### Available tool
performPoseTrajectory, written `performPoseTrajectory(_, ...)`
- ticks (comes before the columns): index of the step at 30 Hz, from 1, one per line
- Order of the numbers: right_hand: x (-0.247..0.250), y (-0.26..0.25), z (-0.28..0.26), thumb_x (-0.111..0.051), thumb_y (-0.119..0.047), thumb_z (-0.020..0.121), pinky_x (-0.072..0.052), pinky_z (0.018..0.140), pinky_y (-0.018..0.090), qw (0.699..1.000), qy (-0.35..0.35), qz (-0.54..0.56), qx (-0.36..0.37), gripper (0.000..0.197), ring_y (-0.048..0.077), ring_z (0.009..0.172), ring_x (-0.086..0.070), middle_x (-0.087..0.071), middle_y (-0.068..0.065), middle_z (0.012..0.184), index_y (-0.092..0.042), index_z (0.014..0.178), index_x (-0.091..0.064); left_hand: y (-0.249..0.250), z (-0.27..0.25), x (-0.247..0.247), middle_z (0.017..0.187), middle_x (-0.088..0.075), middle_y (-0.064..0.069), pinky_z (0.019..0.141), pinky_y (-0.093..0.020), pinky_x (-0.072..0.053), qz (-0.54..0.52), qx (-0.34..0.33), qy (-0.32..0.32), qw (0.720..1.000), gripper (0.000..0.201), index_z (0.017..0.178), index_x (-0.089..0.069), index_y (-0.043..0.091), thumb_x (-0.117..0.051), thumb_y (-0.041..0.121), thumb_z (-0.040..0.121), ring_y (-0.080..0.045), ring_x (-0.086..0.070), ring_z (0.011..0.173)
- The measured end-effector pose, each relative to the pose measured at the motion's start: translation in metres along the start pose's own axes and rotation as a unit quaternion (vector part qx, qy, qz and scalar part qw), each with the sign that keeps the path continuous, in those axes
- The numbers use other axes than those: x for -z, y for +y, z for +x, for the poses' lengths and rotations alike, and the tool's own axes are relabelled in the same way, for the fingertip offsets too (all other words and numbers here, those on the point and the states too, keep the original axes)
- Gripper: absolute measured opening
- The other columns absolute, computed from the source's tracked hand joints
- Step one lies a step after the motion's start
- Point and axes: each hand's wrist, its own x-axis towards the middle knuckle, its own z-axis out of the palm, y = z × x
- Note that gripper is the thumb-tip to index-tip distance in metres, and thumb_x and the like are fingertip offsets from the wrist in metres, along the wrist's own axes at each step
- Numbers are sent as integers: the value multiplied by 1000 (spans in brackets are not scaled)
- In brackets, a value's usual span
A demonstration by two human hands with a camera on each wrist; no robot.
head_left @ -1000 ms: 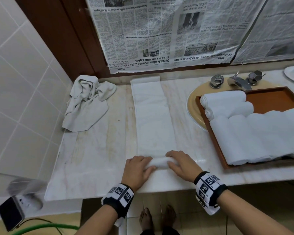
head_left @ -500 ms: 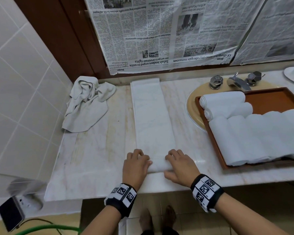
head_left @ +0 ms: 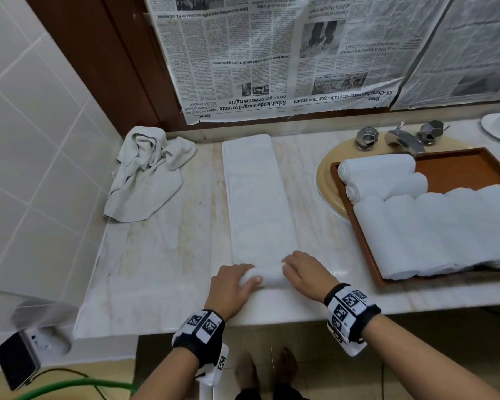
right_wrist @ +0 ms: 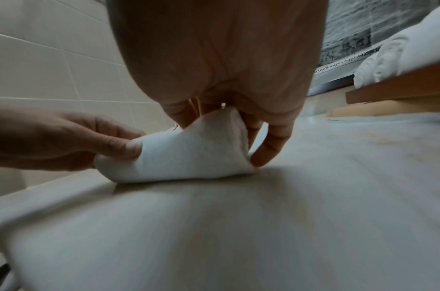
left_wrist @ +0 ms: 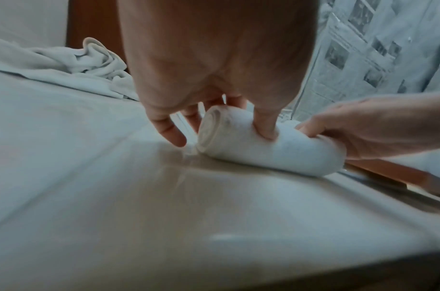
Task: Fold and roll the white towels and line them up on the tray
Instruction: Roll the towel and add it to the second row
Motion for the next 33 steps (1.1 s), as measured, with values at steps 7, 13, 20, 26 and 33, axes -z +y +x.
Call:
performPoseTrajectory(7,-13,3,-5,-47,-35,92,-48,70,38,982,87,-143,89,28,26,94,-56,-57,2,105,-18,108,-62,19,4,2,125,-41,-2,90,-26,-40,19,82,4,996,47,130,-59,21,-49,54,98,-21,-53,111)
performPoseTrajectory(13,-8,2,-4,-49,-37,84,-48,81,37,985,21,-150,79,42,25,106,-51,-54,3,116,-15,117,-63,18,5,3,136,-46,6,88,-38,-47,145,56,7,988,48,125,-63,27,-39,59,98,-22,-37,122)
performPoseTrajectory(20,11,-5,13,-38,-52,85,-42,89,34,998,-61,-18,-19,53,19,96,-49,-48,-1,100,-11,104,-66,-11,-6,0,131,-53,12,92,-36,-41,111,-101,10,989,57,133,-54,39,-47,68,85,-16,-50,116)
performPoseTrajectory(26,-1,-9,1,-20,-41,88,-41,86,39,978,27,-199,57,57,24,102,-57,-64,-1,111,-24,133,-52,-9,7,8,120,-60,7,97,-35,-42,34,-37,-60,997,49,125,-62,29,-53,62,88,-14,-52,110)
performPoseTrajectory(33,-6,-4,-3,-59,-39,74,-50,72,38,968,17,-225,107,43,27,99,-55,-58,5,110,-16,110,-66,0,19,9,122,-53,1,99,-36,-41,-8,19,-45,999,49,118,-66,24,-52,62,90,-19,-53,114)
